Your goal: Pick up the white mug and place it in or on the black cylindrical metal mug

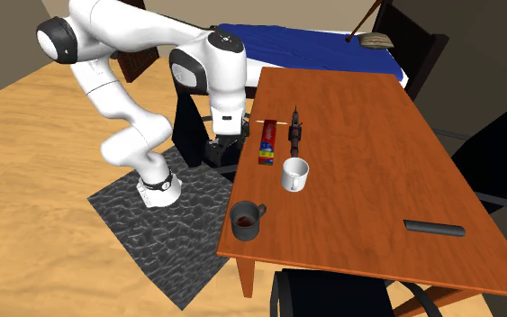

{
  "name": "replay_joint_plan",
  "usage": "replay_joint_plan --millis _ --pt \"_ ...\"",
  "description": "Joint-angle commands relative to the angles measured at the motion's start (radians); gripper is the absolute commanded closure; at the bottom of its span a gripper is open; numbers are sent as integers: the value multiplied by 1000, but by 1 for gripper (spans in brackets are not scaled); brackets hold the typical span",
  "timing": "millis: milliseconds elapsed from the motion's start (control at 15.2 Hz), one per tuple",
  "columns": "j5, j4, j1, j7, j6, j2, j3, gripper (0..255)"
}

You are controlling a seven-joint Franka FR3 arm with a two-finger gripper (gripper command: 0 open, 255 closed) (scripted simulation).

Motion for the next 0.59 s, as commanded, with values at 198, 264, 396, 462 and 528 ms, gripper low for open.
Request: replay_joint_plan --millis 198,264,396,462,528 --pt "28 41 21 86 101 128 87 0" --pt "29 51 25 103 122 157 104 0" --pt "29 76 31 139 162 217 139 0" --pt "26 90 34 158 182 249 156 0" --pt "22 105 36 178 201 282 172 0"
